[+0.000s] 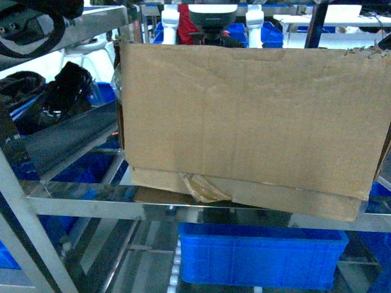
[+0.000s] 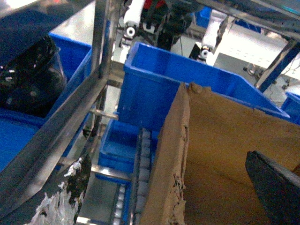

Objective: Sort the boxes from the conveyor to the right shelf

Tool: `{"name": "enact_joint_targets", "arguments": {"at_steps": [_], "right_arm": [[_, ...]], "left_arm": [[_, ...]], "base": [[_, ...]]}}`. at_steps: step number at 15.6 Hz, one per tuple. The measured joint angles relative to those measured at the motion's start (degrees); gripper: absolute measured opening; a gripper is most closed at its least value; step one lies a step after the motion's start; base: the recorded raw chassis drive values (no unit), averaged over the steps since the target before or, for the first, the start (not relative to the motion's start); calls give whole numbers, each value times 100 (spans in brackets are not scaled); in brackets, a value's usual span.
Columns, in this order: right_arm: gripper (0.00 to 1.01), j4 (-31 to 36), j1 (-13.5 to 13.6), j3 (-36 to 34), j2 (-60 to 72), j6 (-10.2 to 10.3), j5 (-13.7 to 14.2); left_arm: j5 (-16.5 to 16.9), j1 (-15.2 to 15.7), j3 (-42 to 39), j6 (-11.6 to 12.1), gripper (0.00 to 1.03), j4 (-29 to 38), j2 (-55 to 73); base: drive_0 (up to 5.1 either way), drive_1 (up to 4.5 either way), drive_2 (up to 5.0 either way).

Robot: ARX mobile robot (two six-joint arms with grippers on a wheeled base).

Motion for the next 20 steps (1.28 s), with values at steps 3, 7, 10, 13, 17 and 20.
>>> {"name": "enact_joint_targets", "arguments": {"at_steps": [3, 7, 10, 13, 17, 20], "right_arm": [[98, 186, 0, -72, -15, 7, -2], [98, 551, 4, -190, -28, -17, -42], [98, 1062, 28, -424, -323, 243, -221], [98, 645, 155, -708, -1095, 667, -498], [98, -732, -61, -1034, -2249, 981, -894], [82, 1327, 216, -1996, -2557, 503, 752]], "left_arm": [[-9, 13, -31, 44, 98, 111, -50], [72, 31, -127, 142, 98, 122, -184], [227, 70, -468, 170, 98, -190, -647], [380, 101, -841, 9, 98, -691, -1257], [772, 337, -1314, -79, 98, -1394, -2208], [481, 343, -1700, 337, 91, -236, -2297]], "base": [[0, 0, 0], [0, 0, 0], [0, 0, 0], [0, 0, 0], [0, 0, 0], [0, 0, 0]]}}
